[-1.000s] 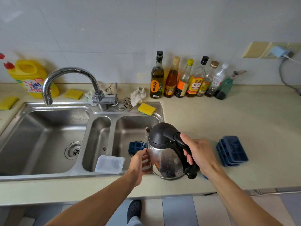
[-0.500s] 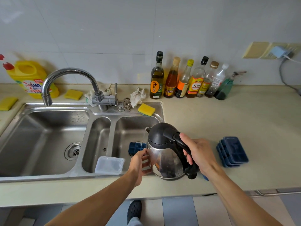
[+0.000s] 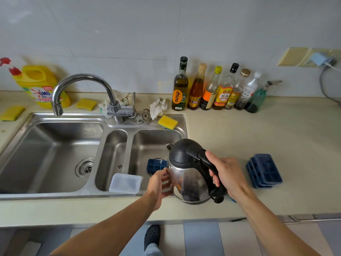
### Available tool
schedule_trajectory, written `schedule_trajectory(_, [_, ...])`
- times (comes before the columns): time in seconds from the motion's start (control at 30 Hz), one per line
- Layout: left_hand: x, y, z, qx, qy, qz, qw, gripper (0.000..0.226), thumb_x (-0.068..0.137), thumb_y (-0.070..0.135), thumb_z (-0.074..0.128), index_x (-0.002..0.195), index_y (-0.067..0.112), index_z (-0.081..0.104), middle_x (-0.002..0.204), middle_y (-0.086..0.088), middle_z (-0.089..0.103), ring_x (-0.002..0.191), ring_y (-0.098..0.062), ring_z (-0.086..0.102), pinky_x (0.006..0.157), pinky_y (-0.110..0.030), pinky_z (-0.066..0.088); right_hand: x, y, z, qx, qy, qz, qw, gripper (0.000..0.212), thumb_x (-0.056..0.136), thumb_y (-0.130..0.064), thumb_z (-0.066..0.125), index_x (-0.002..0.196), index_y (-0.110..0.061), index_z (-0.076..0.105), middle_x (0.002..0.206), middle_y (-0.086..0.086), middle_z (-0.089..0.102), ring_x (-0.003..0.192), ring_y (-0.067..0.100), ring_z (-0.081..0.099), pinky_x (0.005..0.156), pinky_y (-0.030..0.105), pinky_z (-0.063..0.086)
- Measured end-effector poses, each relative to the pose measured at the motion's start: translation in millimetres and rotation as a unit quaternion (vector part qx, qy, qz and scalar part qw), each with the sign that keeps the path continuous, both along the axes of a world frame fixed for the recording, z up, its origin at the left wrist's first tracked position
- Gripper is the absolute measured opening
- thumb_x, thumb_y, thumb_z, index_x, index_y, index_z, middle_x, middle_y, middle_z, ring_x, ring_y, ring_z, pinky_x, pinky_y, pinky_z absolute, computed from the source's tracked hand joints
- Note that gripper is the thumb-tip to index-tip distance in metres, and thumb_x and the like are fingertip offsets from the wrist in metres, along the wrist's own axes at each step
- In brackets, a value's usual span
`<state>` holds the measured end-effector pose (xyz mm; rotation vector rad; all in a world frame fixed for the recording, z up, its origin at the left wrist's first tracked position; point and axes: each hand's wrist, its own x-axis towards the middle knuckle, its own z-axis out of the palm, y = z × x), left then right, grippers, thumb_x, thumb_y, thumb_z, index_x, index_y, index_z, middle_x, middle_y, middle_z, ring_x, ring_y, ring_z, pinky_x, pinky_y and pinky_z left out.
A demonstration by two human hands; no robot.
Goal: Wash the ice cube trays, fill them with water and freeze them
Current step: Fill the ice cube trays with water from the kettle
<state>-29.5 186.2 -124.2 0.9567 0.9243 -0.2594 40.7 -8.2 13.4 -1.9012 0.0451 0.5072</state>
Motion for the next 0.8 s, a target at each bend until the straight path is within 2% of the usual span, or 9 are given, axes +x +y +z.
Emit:
schedule_trajectory(0.1, [-2.9, -0.1, 0.1, 0.0, 0.004, -0.001, 1.0, 0.038, 0.103, 0.041, 0.048, 0.115, 0.012, 0.068, 0.093, -0.006, 0.079, 0.1, -0.029, 0.07, 0.071, -0.037, 0.055, -2.6, -1.7, -0.2, 0.006, -0.005, 0.003, 1.0, 0.06, 0.096, -0.049, 0.063, 0.044, -0.018, 0.06, 0.043, 0.0, 0.053, 0.038, 0.016, 0.046, 0.041, 0.02, 0.043])
schedule_trajectory(0.23, [-4.2, -1.3, -0.3, -0.003, 0.005, -0.001, 1.0, 0.037, 0.103, 0.041, 0.049, 0.116, 0.012, 0.068, 0.098, -0.008, 0.078, 0.102, -0.03, 0.07, 0.074, -0.039, 0.055, -4.0, -3.1, -1.1, 0.009, -0.009, 0.006, 1.0, 0.061, 0.095, -0.05, 0.063, 0.043, -0.019, 0.061, 0.043, 0.0, 0.053, 0.038, 0.016, 0.046, 0.041, 0.02, 0.043])
schedule_trajectory(0.37, [-3.5, 0.2, -1.0, 0.003, -0.002, -0.002, 1.0, 0.035, 0.102, 0.04, 0.05, 0.114, 0.012, 0.068, 0.094, -0.006, 0.079, 0.101, -0.03, 0.07, 0.074, -0.039, 0.056, -3.6, -4.6, -4.8, 0.019, -0.007, 0.006, 1.0, 0.059, 0.095, -0.05, 0.063, 0.045, -0.02, 0.064, 0.045, 0.001, 0.054, 0.039, 0.015, 0.047, 0.042, 0.021, 0.043])
schedule_trajectory(0.43, [-1.5, 2.2, -1.8, 0.014, -0.012, -0.011, 1.0, 0.034, 0.102, 0.04, 0.05, 0.115, 0.013, 0.068, 0.098, -0.007, 0.079, 0.102, -0.03, 0.07, 0.079, -0.042, 0.058, -1.7, -5.4, -9.0, 0.029, -0.003, -0.005, 1.0, 0.058, 0.094, -0.051, 0.063, 0.046, -0.019, 0.065, 0.049, 0.003, 0.056, 0.04, 0.015, 0.047, 0.043, 0.023, 0.043])
schedule_trajectory(0.53, [8.9, 7.8, 0.8, 0.049, -0.028, -0.041, 0.998, 0.033, 0.102, 0.042, 0.051, 0.116, 0.017, 0.067, 0.108, -0.009, 0.076, 0.106, -0.03, 0.069, 0.09, -0.047, 0.058, 3.1, -6.4, -16.8, 0.04, -0.005, -0.033, 0.999, 0.059, 0.093, -0.055, 0.063, 0.046, -0.018, 0.064, 0.048, 0.003, 0.055, 0.04, 0.016, 0.048, 0.043, 0.025, 0.042])
schedule_trajectory(0.63, [28.1, 18.8, 11.2, 0.087, -0.05, -0.083, 0.991, 0.03, 0.102, 0.04, 0.054, 0.108, 0.016, 0.07, 0.107, -0.01, 0.075, 0.104, -0.029, 0.069, 0.089, -0.049, 0.058, 11.0, -5.7, -23.8, 0.044, -0.01, -0.066, 0.997, 0.063, 0.082, -0.07, 0.063, 0.048, -0.017, 0.065, 0.047, 0.007, 0.054, 0.04, 0.018, 0.049, 0.045, 0.026, 0.043])
schedule_trajectory(0.73, [51.4, 35.6, 24.9, 0.162, -0.082, -0.133, 0.974, 0.023, 0.103, 0.032, 0.054, 0.101, 0.017, 0.072, 0.107, -0.013, 0.073, 0.105, -0.03, 0.068, 0.09, -0.047, 0.057, 22.8, -3.7, -30.3, 0.053, -0.01, -0.108, 0.993, 0.064, 0.075, -0.077, 0.062, 0.049, -0.018, 0.065, 0.045, 0.008, 0.054, 0.041, 0.02, 0.051, 0.046, 0.025, 0.047])
schedule_trajectory(0.8, [69.0, 48.3, 36.5, 0.209, -0.12, -0.148, 0.959, 0.02, 0.103, 0.026, 0.055, 0.109, 0.015, 0.071, 0.113, -0.013, 0.072, 0.112, -0.031, 0.066, 0.088, -0.04, 0.059, 33.0, -0.9, -33.5, 0.059, -0.007, -0.137, 0.989, 0.064, 0.075, -0.076, 0.061, 0.049, -0.018, 0.065, 0.046, 0.009, 0.054, 0.042, 0.021, 0.052, 0.047, 0.029, 0.048])
